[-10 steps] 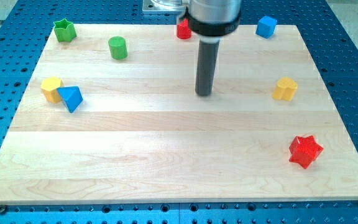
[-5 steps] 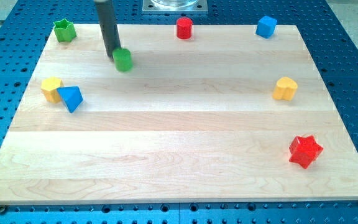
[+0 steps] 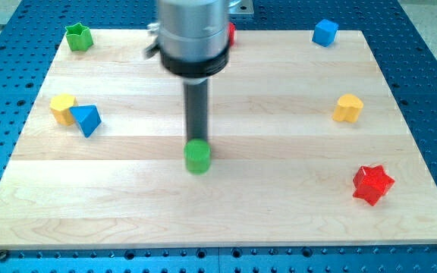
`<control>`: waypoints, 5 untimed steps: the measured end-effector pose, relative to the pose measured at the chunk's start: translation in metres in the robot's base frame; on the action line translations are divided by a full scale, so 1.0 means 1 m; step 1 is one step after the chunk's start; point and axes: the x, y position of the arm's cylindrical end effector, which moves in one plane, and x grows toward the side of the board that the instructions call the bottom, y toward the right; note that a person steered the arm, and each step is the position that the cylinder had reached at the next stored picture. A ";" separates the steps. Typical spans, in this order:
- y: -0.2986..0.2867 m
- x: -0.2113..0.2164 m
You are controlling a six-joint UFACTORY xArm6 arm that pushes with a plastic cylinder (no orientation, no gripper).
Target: Push the green circle towards the bottom center of the board
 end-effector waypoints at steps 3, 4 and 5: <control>0.022 0.027; 0.031 0.032; -0.019 0.044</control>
